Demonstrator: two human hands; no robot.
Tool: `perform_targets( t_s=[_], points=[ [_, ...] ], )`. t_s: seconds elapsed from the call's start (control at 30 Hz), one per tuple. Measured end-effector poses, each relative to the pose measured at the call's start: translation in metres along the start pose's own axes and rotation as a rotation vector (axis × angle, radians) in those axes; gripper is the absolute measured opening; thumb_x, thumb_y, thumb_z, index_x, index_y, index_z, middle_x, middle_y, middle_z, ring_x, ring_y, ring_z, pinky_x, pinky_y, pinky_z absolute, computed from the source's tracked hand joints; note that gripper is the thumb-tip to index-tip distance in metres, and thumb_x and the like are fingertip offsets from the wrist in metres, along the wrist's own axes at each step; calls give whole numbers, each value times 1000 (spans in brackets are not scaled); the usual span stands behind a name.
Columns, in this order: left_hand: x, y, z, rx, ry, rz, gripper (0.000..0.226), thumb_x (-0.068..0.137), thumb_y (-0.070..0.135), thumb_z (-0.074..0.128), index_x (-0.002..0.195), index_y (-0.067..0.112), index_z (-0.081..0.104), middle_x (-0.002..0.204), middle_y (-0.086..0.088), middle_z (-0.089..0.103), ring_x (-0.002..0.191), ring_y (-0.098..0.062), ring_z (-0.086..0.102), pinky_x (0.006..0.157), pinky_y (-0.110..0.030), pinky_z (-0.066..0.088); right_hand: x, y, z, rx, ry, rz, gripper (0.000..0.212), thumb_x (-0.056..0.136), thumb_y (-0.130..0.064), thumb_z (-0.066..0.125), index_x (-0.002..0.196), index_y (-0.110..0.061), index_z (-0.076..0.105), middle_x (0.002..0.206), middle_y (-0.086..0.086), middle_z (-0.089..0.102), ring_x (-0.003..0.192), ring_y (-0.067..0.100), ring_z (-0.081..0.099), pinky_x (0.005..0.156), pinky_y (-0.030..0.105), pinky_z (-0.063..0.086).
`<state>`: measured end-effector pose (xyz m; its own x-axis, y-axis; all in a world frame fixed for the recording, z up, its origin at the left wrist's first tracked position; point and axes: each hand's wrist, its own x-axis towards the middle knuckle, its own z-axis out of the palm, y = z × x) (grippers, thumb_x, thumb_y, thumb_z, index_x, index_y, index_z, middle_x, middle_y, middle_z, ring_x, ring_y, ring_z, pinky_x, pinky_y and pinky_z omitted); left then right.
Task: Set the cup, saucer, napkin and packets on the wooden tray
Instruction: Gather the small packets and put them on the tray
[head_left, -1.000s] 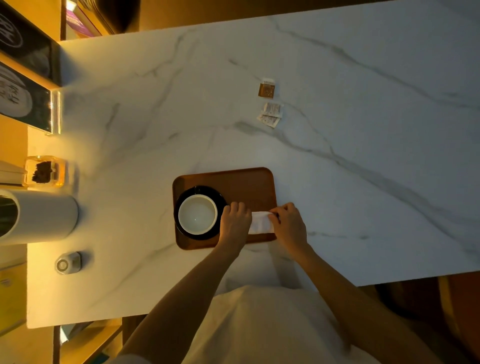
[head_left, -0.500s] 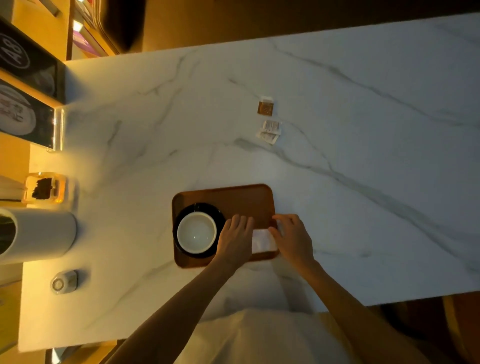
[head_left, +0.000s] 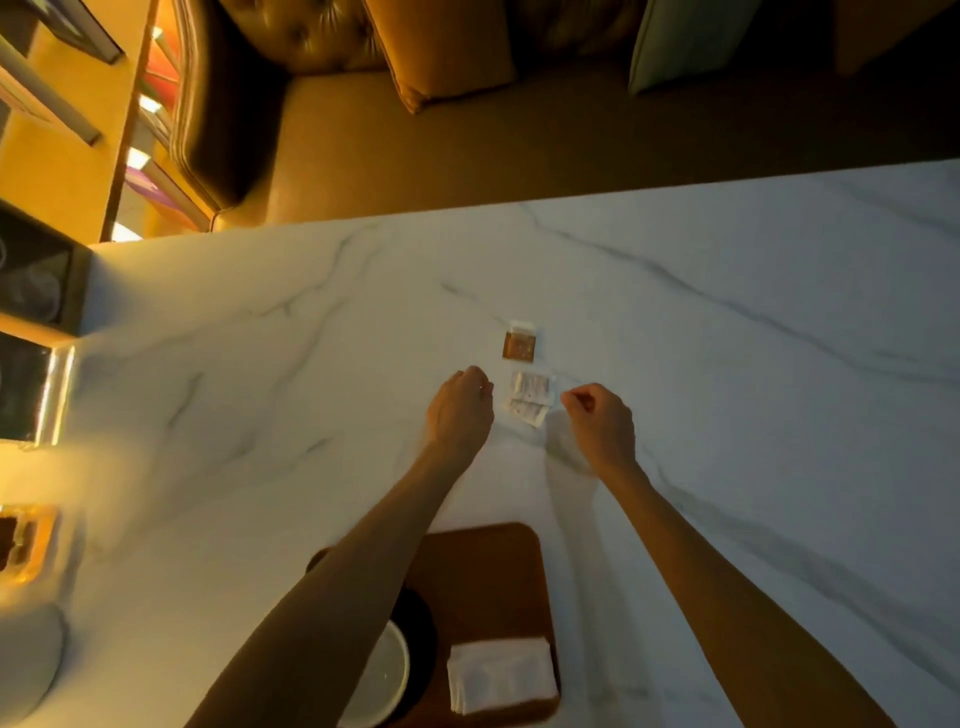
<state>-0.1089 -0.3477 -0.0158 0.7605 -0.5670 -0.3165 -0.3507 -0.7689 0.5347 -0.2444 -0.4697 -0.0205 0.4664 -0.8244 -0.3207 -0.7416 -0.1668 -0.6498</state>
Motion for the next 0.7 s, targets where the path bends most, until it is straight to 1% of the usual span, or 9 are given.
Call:
perform_targets(
  t_s=[0.07,0.17,0.23,0.3,0.33,0.43,0.53,0.63,0.7],
  points=[
    [28,12,7,-50,-4,-27,15,97,22,47,91,14,58,92,-6,63,77,-22,57,63,-34,40,32,-11,3,-24,8,17,20,92,-28,58,95,-10,68,86,1,65,75,15,56,66,26,41],
    [61,21,20,-108,-1,-59,13,94,16,46,89,15,58,92,-6,63,77,-23,58,63,-34,43,71,-23,13,-59,15,52,22,90,-29,59,88,-10,70,78,1,63,70,17,56,63,27,41],
    [77,23,30,-131,2,-87,13,96,19,47,95,13,58,98,-8,63,82,-26,59,67,-36,46,87,-27,23,-75,14,75,23,89,-26,59,80,-8,70,71,3,63,63,18,56,59,26,42],
    [91,23,40,-123,15,-122,19,97,23,48,104,10,59,104,-10,64,90,-29,61,73,-39,49,96,-31,35,-82,16,97,25,88,-25,59,69,-9,66,63,4,59,55,18,53,55,26,40],
    [96,23,44,-123,28,-146,20,97,23,48,104,8,60,103,-10,65,89,-29,62,74,-40,51,100,-32,42,-83,15,100,27,88,-27,59,68,-10,65,62,5,59,54,19,53,55,25,39],
    [108,24,56,-121,84,-181,15,95,20,49,96,10,61,93,-9,67,76,-24,59,65,-39,50,108,-37,54,-77,10,84,28,90,-31,61,77,-7,71,71,9,68,59,20,57,57,24,39],
    [114,21,64,-151,108,-183,10,92,18,54,93,11,61,91,-7,67,76,-22,59,63,-36,48,114,-42,59,-86,-10,81,25,88,-29,65,85,-7,74,78,10,72,66,23,63,58,25,41],
    [120,19,65,-321,69,-257,7,88,22,63,91,17,60,88,0,66,78,-18,61,67,-35,54,119,-44,62,-121,-82,121,21,89,-26,64,95,-8,74,89,11,74,79,28,70,61,28,48],
    [122,21,60,-475,-3,-323,18,83,28,70,84,22,53,82,4,63,79,-19,64,70,-36,58,121,-43,61,-95,-126,120,24,89,-28,64,99,-8,73,92,10,73,81,27,68,65,29,50]
  ],
)
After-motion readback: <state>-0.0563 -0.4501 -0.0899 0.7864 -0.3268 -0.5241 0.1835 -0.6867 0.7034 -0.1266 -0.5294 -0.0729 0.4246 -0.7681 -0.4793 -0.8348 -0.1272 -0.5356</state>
